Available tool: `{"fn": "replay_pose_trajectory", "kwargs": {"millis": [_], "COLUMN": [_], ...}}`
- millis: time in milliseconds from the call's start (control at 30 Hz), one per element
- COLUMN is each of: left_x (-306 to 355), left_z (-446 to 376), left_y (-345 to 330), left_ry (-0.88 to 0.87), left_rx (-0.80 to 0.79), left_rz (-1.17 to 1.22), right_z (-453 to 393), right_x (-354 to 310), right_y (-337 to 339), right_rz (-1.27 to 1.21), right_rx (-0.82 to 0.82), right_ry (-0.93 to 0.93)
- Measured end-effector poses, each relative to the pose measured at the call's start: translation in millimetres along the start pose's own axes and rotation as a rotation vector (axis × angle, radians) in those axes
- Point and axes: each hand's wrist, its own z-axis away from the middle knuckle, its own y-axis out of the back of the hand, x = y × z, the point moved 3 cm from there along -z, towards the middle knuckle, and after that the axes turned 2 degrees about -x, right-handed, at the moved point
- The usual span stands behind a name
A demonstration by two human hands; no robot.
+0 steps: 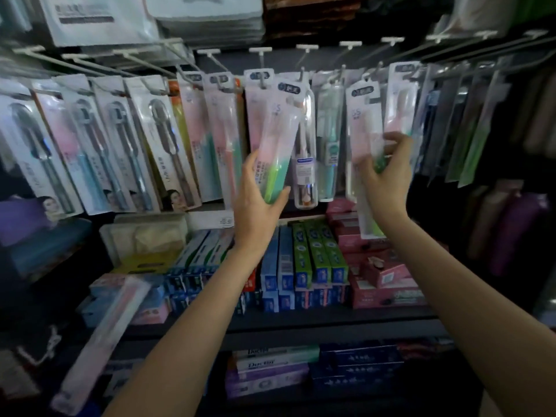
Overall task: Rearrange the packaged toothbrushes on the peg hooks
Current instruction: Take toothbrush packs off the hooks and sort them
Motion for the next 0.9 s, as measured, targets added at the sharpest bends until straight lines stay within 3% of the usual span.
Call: {"fn": "replay_pose_trajectory", "kwargs": {"millis": [167, 633, 900], "left_x": [28.5, 71.0, 76.4], "left_z": [-4.2, -11.8, -5.7], "left_y": [-49.4, -97.9, -116.5], "left_ry": [-0.066, -0.062, -0.075], "left_rx": [-0.162, -0.153, -0.175], "left_rz": [-0.001, 0.007, 0.002], "right_z": [-29.5, -68.2, -69.4], "right_x": [9.2, 32.4, 45.3], "right_y": [41.8, 53.2, 67.6], "right_rz": [0.117, 0.064, 0.200], "right_rx": [0.006, -0.080, -0.162], "right_ry": [-0.006, -0.034, 0.021]}}
